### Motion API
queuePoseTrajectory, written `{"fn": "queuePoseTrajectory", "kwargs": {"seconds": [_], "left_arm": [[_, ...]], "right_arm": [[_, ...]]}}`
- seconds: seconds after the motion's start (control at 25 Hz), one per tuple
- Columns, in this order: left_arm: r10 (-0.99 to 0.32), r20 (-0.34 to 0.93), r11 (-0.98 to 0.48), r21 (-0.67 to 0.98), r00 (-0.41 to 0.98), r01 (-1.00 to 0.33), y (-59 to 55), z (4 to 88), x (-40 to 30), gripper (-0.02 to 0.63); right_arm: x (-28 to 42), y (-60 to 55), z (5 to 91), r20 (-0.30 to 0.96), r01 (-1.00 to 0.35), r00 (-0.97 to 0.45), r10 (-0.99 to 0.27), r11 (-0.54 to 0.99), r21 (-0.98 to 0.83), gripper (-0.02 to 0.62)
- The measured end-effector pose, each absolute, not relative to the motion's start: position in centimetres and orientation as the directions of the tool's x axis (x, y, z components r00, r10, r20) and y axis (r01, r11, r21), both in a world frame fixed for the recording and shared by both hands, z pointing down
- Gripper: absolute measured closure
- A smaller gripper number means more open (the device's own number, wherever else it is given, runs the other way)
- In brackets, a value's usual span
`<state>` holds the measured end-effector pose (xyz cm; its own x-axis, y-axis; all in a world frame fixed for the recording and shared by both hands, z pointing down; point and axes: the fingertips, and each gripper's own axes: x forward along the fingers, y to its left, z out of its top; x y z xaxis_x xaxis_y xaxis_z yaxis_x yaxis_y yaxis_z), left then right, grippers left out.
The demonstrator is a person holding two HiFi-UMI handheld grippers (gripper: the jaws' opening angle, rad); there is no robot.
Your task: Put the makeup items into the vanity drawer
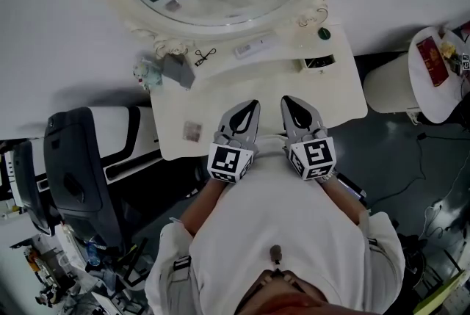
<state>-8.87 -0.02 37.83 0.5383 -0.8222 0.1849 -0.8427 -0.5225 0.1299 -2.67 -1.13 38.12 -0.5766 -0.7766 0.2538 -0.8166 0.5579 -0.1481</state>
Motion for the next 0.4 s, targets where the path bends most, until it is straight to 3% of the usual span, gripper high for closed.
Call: {"fn": "queuePoseTrajectory", "kwargs": {"seconds": [0.4], "left_arm": [[-0.801, 0.226, -0.53, 0.16, 0.554, -0.833, 1.5, 40.0, -9.9, 0.6]], "right_arm": [[-3.8, 0.5, 39.7, 0.28, -0.819, -0.573, -0.77, 0.547, -0.171, 0.589]]}}
